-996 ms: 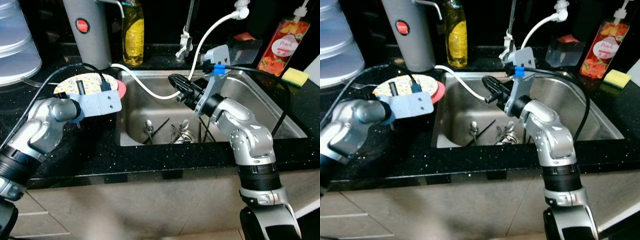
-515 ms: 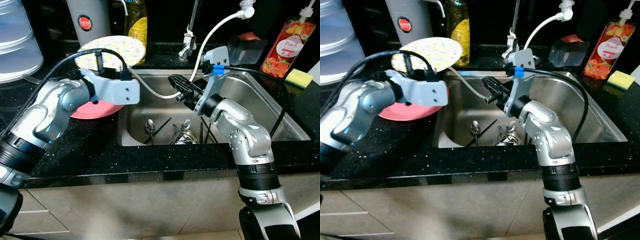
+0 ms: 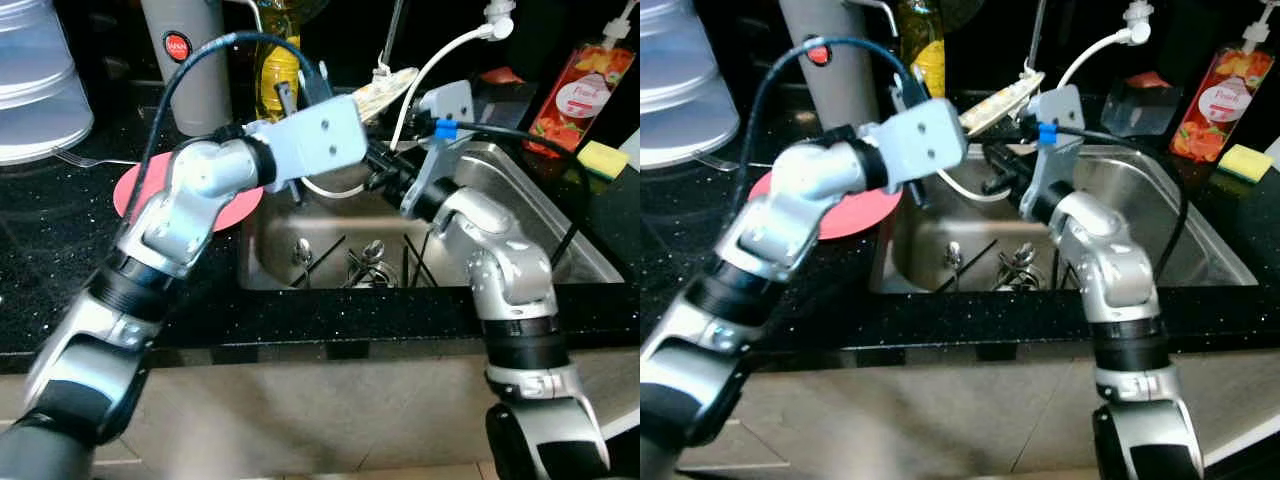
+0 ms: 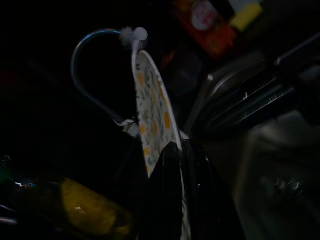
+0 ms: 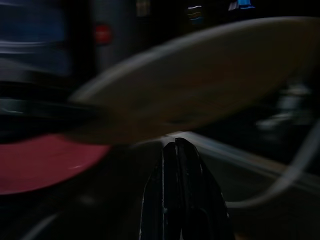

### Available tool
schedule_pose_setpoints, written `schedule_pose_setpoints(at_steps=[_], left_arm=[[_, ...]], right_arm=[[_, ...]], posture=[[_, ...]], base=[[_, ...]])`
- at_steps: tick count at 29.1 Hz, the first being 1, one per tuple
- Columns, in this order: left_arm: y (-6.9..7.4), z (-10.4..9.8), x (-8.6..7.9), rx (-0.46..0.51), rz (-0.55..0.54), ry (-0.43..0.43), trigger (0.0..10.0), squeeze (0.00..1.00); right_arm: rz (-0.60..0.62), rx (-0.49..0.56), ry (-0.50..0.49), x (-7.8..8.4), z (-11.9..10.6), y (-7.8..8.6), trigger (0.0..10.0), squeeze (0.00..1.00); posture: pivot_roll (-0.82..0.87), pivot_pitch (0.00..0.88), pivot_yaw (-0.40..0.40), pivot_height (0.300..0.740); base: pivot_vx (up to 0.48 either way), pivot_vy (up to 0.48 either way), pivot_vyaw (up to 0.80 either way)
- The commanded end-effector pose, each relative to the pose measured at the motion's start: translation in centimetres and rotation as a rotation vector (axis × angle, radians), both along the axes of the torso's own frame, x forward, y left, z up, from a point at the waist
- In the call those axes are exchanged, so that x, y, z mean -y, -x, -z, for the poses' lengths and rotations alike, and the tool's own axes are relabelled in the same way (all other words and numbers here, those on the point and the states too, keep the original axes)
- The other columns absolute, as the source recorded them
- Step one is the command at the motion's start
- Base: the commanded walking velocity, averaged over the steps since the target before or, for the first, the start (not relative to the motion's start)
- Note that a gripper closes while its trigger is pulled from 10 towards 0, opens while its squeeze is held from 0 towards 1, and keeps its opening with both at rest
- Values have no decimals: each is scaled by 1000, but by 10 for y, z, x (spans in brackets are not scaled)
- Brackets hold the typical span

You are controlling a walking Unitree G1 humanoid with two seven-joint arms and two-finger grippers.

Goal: Kitchen organization

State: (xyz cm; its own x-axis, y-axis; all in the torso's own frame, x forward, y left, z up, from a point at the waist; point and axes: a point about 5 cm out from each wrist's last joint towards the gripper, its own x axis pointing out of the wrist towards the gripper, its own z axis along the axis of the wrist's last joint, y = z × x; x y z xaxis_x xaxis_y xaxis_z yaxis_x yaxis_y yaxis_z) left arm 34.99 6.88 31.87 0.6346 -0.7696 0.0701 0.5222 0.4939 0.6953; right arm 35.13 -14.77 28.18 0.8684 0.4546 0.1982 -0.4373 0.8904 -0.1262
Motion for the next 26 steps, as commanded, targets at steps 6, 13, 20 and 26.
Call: schedule_pose_setpoints(at_steps=[6, 13, 20, 26], left_arm=[[-36, 25, -6, -389, -172, 182, 10000, 0], [-36, 44, 8, -450, -102, 48, 10000, 0], [-31, 73, 20, -341, -7, -316, 10000, 0], [-31, 52, 26, -166, -5, -202, 10000, 1000]], right_arm=[[238, -50, 95, 43, 9, -12, 10000, 0], [315, -105, 161, 54, 26, -15, 10000, 0], [302, -81, 143, 49, 24, -17, 10000, 0], [297, -74, 128, 48, 24, -17, 10000, 0]], posture=[[173, 0, -35, 740], [171, 0, -35, 740], [164, 0, -24, 740], [165, 0, -22, 740]], base=[[0, 0, 0], [0, 0, 0], [0, 0, 0], [0, 0, 0]])
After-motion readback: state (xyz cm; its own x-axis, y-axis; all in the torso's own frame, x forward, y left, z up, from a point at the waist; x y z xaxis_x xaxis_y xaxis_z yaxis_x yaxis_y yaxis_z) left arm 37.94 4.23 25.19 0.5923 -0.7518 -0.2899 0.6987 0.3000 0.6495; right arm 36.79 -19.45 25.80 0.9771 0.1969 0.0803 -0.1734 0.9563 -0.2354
